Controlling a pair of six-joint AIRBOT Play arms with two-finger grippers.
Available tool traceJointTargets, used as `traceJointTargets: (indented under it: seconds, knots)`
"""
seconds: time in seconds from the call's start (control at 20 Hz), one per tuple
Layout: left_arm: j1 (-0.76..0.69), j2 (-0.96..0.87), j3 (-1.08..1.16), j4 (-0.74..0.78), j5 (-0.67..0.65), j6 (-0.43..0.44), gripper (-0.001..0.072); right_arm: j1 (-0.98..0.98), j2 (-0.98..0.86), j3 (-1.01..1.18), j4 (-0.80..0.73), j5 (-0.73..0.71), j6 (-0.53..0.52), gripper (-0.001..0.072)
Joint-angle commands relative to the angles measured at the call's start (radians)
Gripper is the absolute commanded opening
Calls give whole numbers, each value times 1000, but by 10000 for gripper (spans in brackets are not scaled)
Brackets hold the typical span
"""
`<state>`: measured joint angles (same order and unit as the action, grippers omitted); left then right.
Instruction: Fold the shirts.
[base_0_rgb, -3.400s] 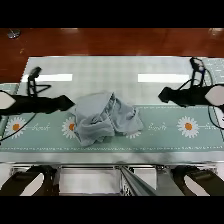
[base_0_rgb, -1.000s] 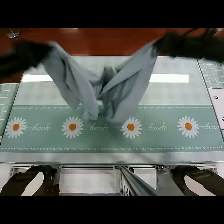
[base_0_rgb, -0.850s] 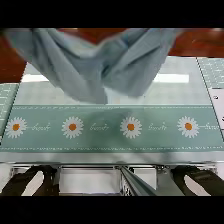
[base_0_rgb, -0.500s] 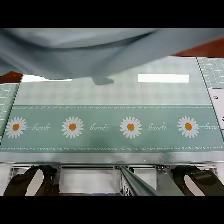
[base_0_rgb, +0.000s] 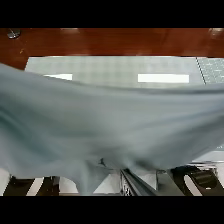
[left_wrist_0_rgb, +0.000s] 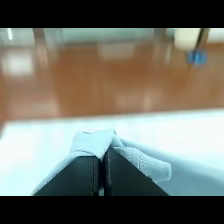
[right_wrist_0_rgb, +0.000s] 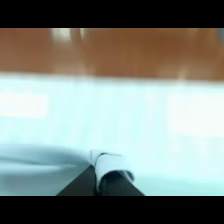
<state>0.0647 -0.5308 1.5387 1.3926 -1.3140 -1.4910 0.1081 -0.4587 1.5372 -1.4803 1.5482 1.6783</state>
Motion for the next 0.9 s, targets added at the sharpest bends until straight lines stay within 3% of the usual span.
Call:
traceJointTargets:
  seconds: [0.0, 0.15, 0.3, 0.5, 0.8, 0.85]
  knots:
    - [-23, -3, -314, -32, 8, -39, 27, 0, 17, -303, 60, 40, 53, 17]
    - [-24, -80, -608, -178, 157, -55, 27, 0, 12, -631, -54, -163, 176, 16]
    - [-38, -248, -748, -244, 286, -41, 27, 0, -83, -829, -130, -348, 283, 17]
    - [-51, -513, -705, -340, 399, 32, 27, -73, -349, -832, -199, -512, 302, 17]
    - [-55, -740, -576, -452, 360, 39, 30, -332, -613, -747, -47, -561, 217, 17]
    - [-55, -749, -564, -465, 346, 39, 61, -372, -633, -740, 4, -556, 181, 17]
